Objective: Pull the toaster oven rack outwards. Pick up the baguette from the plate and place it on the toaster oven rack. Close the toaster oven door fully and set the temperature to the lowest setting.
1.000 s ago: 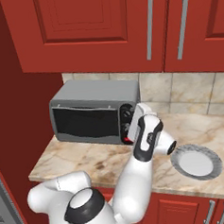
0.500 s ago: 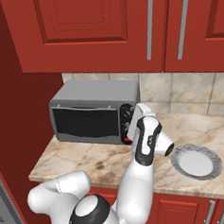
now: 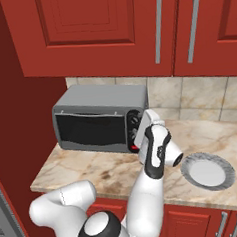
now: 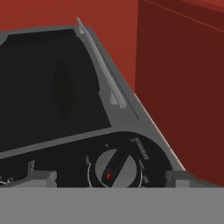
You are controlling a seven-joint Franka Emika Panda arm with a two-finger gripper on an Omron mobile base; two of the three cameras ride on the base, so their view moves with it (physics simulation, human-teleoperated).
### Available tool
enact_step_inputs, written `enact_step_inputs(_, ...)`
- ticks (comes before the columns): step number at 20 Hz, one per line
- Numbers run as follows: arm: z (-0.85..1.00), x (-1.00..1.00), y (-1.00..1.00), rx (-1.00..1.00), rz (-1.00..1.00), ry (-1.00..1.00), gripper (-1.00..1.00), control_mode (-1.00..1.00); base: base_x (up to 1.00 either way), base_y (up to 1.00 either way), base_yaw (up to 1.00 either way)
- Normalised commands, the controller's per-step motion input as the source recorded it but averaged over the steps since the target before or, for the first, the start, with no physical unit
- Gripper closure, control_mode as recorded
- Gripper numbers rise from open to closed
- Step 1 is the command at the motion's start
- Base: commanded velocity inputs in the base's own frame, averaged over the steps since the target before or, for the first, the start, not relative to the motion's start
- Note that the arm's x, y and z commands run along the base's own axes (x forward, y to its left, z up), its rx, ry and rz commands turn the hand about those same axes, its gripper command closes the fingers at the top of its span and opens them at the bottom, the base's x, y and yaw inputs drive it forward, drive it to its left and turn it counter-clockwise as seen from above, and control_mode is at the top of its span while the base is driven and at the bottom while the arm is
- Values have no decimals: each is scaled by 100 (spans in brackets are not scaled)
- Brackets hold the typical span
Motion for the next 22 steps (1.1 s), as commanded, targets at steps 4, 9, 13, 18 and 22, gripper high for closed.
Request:
enact_step_inputs(4, 0, 10, 0, 1, 0, 0, -100, -100, 0, 0, 0)
enact_step_inputs(9, 0, 11, 5, 0, -1, 0, -100, -100, 0, 0, 0)
enact_step_inputs(13, -3, 18, 6, 0, -2, 0, -100, -100, 0, 0, 0)
enact_step_inputs(18, -5, 22, 13, 0, -4, 0, -100, -100, 0, 0, 0)
enact_step_inputs(22, -4, 19, 15, 0, -4, 0, 100, -100, 0, 0, 0)
